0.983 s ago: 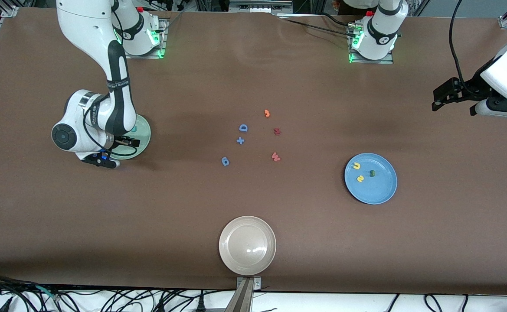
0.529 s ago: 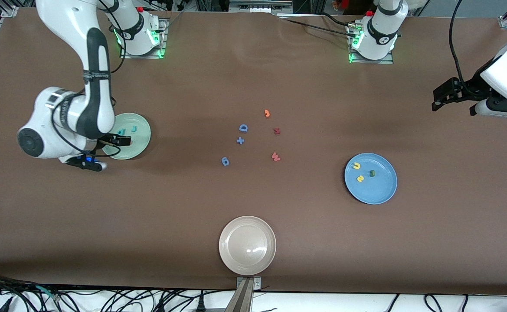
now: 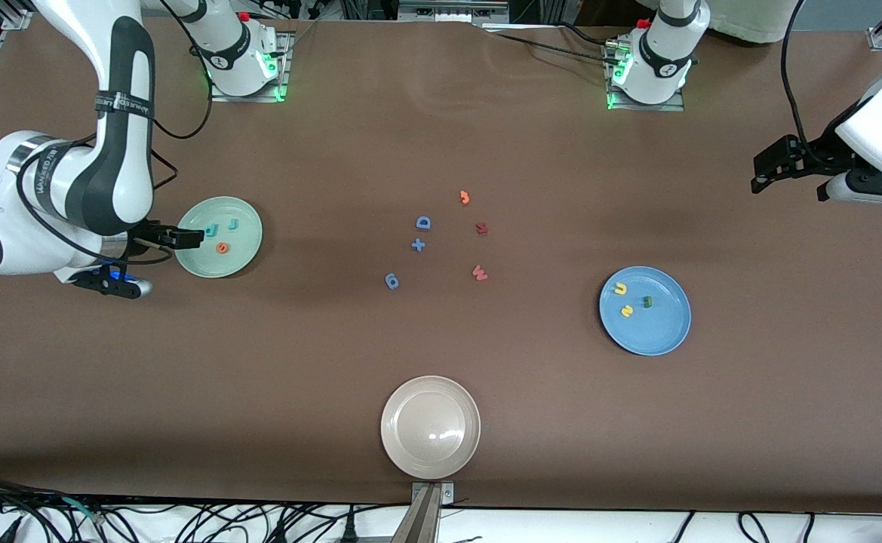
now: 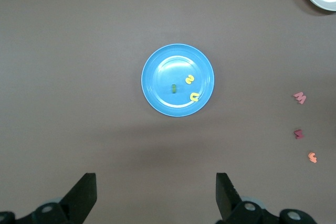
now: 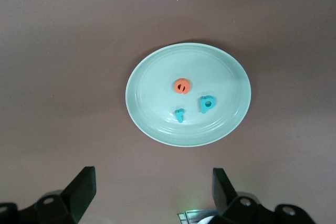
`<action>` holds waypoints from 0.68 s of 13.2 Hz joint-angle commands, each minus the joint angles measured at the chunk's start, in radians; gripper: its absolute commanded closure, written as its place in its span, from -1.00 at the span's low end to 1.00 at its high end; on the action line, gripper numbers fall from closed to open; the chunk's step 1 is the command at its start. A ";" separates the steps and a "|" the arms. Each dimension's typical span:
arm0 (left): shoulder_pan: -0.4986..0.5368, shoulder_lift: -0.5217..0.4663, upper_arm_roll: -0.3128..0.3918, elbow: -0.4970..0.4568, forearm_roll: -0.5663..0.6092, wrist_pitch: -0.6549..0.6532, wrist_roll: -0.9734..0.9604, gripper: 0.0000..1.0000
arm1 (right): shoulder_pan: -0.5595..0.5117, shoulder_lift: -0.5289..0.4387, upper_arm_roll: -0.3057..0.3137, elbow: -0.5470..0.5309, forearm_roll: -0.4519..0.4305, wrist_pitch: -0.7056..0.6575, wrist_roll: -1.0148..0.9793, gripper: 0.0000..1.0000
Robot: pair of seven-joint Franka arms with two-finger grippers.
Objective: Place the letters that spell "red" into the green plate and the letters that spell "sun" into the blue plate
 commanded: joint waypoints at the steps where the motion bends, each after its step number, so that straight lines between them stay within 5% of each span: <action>1: -0.006 -0.013 -0.001 -0.012 0.033 0.002 -0.003 -1.00 | 0.004 0.003 -0.023 0.019 -0.001 -0.035 -0.019 -0.97; 9: -0.009 -0.002 -0.004 0.003 0.033 0.002 -0.007 -1.00 | 0.004 0.001 -0.100 0.217 0.013 -0.179 -0.022 -0.97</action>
